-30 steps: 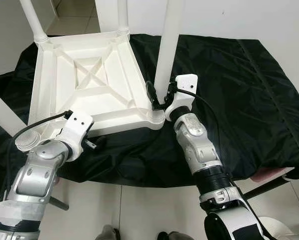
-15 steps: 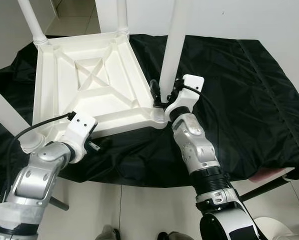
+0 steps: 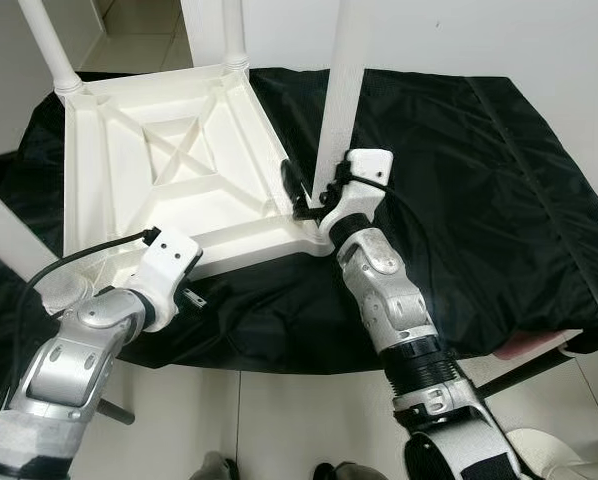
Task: Building children table
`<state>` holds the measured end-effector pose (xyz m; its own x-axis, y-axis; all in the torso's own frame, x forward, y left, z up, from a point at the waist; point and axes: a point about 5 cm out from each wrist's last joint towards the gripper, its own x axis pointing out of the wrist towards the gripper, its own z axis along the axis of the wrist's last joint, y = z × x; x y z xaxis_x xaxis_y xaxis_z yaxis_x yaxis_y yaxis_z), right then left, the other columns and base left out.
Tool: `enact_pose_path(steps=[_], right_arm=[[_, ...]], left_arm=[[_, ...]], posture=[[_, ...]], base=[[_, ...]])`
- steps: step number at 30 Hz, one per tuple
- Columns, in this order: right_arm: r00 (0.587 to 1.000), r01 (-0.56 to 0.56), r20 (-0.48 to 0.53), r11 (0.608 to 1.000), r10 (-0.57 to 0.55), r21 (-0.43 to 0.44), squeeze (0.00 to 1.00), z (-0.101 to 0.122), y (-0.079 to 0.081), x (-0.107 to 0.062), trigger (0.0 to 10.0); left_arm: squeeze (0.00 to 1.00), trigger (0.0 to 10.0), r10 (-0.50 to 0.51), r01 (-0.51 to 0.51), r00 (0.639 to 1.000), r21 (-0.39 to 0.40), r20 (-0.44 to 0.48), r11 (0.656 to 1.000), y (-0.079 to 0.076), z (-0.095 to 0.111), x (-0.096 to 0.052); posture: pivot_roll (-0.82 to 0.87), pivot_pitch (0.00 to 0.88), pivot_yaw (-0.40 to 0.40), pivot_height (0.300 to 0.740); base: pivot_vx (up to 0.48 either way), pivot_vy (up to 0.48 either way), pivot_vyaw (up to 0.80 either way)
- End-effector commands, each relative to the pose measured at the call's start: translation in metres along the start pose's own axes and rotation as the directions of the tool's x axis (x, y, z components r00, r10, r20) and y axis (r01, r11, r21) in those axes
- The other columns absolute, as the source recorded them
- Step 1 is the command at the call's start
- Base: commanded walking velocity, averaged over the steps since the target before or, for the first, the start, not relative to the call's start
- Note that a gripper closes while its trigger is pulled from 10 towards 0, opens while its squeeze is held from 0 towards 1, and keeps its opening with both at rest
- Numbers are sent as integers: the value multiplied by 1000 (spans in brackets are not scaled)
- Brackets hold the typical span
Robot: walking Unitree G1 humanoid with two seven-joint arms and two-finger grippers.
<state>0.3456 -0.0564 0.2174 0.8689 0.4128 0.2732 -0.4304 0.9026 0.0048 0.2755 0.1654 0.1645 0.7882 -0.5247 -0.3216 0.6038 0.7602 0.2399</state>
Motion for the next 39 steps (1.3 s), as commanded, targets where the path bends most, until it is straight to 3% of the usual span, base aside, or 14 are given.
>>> enact_pose_path(steps=[1,6,8,11,12,14,15,31,39], right_arm=[[998,-62,-17,998,62,-2,0,-1,2,0,10000],[997,-74,-29,997,74,0,0,-4,-3,-2,10000],[995,-89,-50,994,85,-70,0,-10,-11,-6,10000],[991,-103,-95,991,95,-88,0,-18,-19,-10,10000],[989,-111,-110,991,102,-74,0,-20,-22,-12,3725],[987,-118,-118,991,110,-62,0,-22,-23,-13,3725],[987,-116,-119,991,109,-59,0,-22,-25,-15,0],[989,-104,-109,993,98,-53,0,-26,-35,-35,0],[991,-108,-86,994,106,-25,0,-20,-23,-53,0]], left_arm=[[0,10000,-211,211,976,4,56,977,-24,7,0],[0,10000,-233,233,969,9,84,972,-30,12,-1],[0,10000,-282,281,953,25,107,959,-42,17,-2],[0,10000,-323,321,936,37,142,947,-55,24,-5],[0,10000,-326,325,934,29,146,945,-58,24,-5],[0,10000,-325,325,934,22,147,945,-60,24,-5],[0,10000,-318,319,938,18,137,948,-60,22,-5],[0,10000,-283,284,957,6,68,959,-46,10,-9],[0,10000,-273,273,961,-2,37,962,-45,2,-10]], posture=[[-88,123,-7,740],[-88,124,-9,740],[-87,127,-10,740],[-81,138,-14,740],[-79,141,-14,740],[-79,141,-14,740],[-78,144,-15,740],[-82,152,-11,740],[-87,153,-15,740]], base=[[0,0,0],[0,0,0],[0,0,0],[0,0,0],[0,0,0],[0,0,0],[0,0,0],[0,0,0],[0,0,0]])
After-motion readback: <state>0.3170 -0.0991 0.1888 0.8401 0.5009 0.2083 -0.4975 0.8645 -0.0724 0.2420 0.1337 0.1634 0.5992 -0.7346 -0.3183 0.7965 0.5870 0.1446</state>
